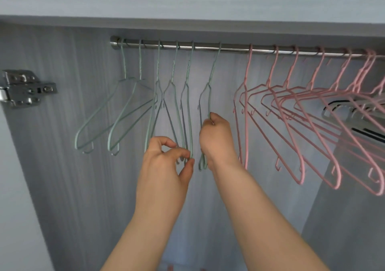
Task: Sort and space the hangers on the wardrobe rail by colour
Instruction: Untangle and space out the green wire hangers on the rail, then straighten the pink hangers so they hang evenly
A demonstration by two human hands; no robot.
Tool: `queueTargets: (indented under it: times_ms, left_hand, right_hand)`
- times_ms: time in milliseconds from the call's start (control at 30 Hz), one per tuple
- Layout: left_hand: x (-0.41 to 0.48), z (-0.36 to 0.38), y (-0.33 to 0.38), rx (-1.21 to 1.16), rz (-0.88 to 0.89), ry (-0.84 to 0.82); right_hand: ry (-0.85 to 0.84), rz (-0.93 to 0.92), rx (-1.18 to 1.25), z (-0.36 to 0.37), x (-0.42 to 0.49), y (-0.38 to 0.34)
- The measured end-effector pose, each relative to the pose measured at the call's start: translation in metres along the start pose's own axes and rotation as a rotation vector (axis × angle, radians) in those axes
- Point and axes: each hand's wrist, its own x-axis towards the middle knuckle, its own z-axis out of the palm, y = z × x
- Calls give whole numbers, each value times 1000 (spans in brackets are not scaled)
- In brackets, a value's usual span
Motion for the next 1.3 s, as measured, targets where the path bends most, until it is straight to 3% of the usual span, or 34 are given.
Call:
queueTargets:
  times_ms: [267,400,500,567,633,667,833,1000,1167,1300]
  left_hand:
    - [-6,6,10,37,-18,22]
    - [-6,7,11,25,-30,22]
    - [-11,2,13,29,-68,55]
    - [-19,-4,21,-60,-36,121]
    - [-28,-4,36,-222,57,168]
    - [-32,-1,43,-294,101,157]
    - [-34,31,64,-387,167,-123]
    - [-37,52,65,-310,186,-200]
    - [-36,57,58,-328,105,-250]
    - [-35,59,50,-380,76,-244]
  right_hand:
    - [-63,-69,-29,0,9,6]
    - [-166,15,-92,-5,4,1]
    - [-284,-46,-485,-22,-13,-7]
    - [-141,-295,-634,-48,-28,-11]
    - [34,-478,-559,-75,-37,-19]
    - [90,-482,-523,-85,-35,-21]
    - [23,-150,-464,-92,-8,0]
    - [-27,108,53,-90,-7,14]
    - [3,157,254,-80,-7,18]
    - [9,157,271,-70,-4,15]
